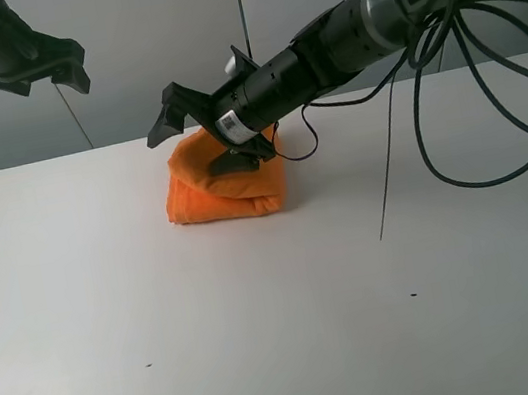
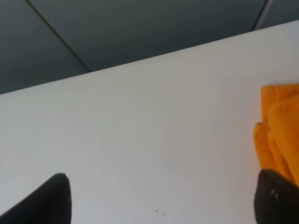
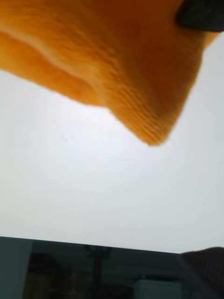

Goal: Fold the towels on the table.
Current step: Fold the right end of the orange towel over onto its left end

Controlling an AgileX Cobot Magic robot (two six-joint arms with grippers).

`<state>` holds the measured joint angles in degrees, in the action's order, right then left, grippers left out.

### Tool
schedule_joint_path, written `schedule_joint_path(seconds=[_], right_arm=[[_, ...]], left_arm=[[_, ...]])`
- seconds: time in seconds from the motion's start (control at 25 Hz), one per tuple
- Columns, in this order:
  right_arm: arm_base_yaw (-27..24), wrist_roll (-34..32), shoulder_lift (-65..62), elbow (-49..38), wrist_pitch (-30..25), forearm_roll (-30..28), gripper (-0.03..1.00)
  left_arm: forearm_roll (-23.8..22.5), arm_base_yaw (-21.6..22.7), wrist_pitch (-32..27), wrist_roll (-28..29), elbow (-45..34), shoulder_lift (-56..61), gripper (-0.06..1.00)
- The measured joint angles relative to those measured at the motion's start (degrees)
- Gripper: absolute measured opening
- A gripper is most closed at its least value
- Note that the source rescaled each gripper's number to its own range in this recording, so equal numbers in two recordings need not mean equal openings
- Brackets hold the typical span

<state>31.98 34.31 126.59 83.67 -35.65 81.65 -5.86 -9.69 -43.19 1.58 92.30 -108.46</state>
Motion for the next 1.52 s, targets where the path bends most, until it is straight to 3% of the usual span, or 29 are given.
schedule_joint_path(seconds=[0.28,0.64,1.04,1.24,1.36,1.52], right_arm=[[4.8,1.8,0.0,0.0,6.4,0.6,1.0],[5.0,2.8,0.0,0.0,7.5,1.1,1.0],[5.0,3.0,-0.2,0.1,9.4,-3.2,1.0],[4.2,-1.4,-7.4,0.1,9.6,-12.3,1.0],[1.5,-11.0,-13.4,-2.5,8.6,-24.1,1.0],[-2.7,-23.9,-23.8,-12.2,8.1,-44.0,1.0]], left_arm=[[0.7,0.0,-2.0,0.0,0.6,0.1,1.0],[2.2,0.0,-3.2,0.0,0.8,0.1,1.0],[2.2,0.0,-5.9,0.0,0.8,3.4,1.0],[2.0,0.0,-10.2,-0.1,0.8,7.6,1.0],[2.7,0.8,-12.0,-0.1,-2.5,11.6,1.0],[4.6,4.5,-11.7,-0.1,-13.3,19.7,1.0]])
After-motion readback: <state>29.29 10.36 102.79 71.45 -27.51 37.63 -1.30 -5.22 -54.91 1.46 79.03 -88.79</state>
